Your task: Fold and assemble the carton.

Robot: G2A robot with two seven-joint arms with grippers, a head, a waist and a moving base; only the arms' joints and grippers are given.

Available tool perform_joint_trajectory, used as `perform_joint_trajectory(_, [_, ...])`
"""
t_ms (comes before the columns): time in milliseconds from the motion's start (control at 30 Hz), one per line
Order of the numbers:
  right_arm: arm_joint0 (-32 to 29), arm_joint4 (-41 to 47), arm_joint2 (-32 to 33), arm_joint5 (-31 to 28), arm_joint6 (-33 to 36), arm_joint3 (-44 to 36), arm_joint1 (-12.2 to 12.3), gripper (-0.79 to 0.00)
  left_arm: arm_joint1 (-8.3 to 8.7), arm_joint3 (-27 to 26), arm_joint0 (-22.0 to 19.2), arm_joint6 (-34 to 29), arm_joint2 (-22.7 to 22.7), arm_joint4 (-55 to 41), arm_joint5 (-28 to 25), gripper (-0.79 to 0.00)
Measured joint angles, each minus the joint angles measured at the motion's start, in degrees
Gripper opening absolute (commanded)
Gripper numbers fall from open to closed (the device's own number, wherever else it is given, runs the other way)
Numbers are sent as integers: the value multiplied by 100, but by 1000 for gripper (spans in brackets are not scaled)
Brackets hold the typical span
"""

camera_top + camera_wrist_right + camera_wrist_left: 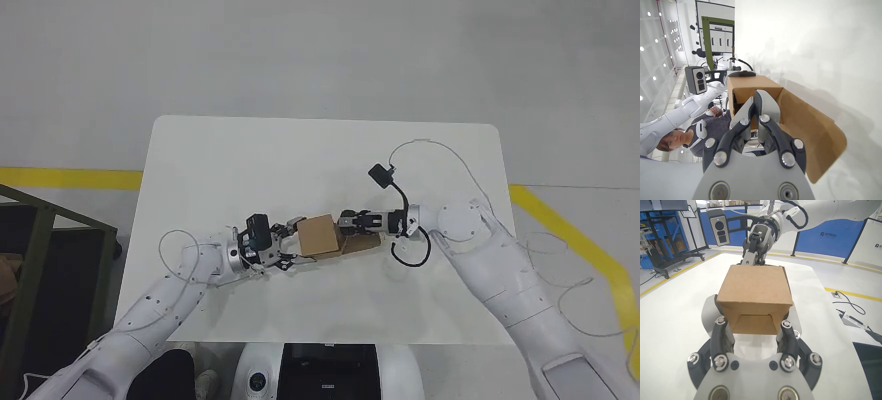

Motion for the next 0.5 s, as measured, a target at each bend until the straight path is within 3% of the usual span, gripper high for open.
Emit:
perform_joint_trajectory(167, [-266, -542, 376, 520, -44, -374, 168, -785, 52, 3, 62, 87, -70, 162, -64, -342])
perform_joint_trajectory(300, [-589, -817, 698, 846, -89, -776, 294, -785, 100, -41, 144, 288, -202, 220, 89, -425])
perform_joint_trajectory(500, [-1122, -1196, 1278, 1217, -82, -1464, 485, -785, 175, -98, 235, 405, -380, 332, 138, -428])
